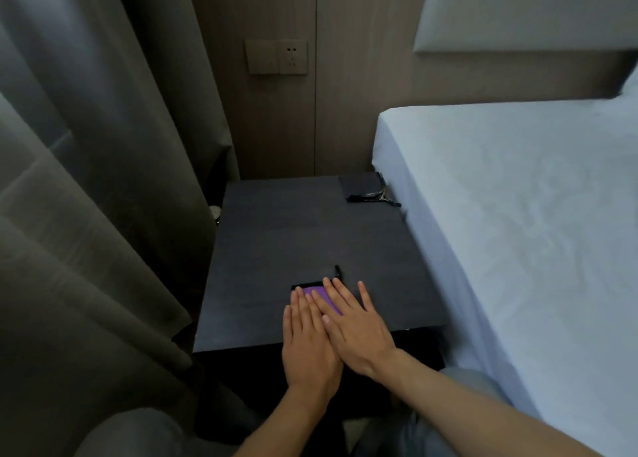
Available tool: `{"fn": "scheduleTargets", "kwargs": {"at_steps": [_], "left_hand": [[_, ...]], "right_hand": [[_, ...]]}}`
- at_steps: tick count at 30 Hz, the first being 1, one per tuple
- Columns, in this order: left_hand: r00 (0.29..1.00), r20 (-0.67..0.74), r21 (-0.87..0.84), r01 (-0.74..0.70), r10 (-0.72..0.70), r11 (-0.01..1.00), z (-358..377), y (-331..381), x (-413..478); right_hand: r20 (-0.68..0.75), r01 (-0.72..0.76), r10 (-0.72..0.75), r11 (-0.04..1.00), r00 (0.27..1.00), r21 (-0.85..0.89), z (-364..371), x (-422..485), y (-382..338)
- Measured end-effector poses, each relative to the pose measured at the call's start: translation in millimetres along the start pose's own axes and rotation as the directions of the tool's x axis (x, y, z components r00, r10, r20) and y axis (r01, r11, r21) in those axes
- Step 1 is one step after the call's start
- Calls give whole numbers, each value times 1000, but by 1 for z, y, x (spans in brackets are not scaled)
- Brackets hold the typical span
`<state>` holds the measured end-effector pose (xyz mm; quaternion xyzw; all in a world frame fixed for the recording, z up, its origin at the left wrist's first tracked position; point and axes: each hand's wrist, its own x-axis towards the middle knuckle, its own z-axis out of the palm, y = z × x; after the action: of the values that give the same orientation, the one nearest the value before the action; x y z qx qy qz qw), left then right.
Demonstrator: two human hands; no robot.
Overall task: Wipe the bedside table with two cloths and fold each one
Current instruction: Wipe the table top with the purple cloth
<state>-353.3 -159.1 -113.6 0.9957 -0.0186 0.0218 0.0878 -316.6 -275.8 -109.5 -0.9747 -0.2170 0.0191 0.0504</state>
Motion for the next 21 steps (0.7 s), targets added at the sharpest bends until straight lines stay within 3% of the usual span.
{"fn": "scheduleTargets", "kwargs": {"at_steps": [21], "left_hand": [[923, 89, -18, -375, 375, 927, 20, 101, 50]], "right_hand": [[-63, -392, 392, 920, 918, 18, -9, -49, 96]]}}
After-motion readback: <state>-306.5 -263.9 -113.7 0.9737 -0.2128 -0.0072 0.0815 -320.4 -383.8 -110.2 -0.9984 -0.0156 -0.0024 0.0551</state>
